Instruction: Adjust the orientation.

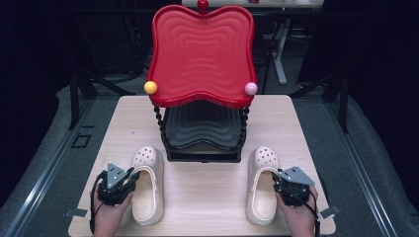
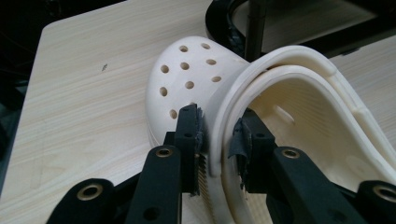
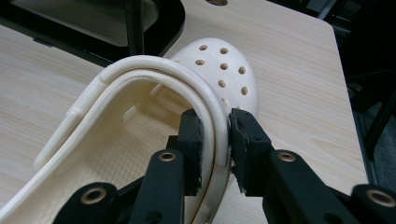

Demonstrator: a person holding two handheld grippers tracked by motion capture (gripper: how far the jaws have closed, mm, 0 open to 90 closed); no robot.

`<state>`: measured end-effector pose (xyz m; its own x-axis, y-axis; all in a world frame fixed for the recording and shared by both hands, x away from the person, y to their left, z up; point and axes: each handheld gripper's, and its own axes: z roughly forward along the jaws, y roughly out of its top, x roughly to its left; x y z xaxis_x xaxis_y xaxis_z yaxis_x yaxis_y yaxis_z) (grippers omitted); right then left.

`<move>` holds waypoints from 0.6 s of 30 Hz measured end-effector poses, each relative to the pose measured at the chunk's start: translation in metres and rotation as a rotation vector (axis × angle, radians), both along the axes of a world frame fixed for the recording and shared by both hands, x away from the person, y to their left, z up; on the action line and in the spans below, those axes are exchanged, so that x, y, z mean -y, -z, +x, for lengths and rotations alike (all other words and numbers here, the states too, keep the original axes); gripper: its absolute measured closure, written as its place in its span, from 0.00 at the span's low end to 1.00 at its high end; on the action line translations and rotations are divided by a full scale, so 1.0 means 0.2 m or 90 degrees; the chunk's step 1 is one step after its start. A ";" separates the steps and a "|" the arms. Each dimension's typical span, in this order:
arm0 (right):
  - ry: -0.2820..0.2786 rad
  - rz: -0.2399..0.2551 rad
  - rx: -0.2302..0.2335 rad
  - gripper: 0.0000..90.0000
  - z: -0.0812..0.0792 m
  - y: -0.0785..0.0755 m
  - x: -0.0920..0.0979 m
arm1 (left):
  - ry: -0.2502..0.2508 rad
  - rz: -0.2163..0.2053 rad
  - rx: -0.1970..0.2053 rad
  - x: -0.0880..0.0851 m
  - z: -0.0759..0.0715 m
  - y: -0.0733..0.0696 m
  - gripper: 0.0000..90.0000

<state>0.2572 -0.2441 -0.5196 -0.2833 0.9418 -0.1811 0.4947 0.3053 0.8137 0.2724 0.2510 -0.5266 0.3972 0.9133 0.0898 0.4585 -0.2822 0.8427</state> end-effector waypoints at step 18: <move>-0.027 0.022 0.046 0.83 -0.13 -0.23 -0.03 | 0.045 0.018 0.060 -0.09 -0.15 -0.21 0.83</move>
<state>0.2309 -0.2375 -0.4727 -0.3105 0.9352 -0.1701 0.4211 0.2957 0.8575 0.2427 0.2690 -0.4854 0.4490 0.8799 0.1558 0.3555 -0.3358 0.8723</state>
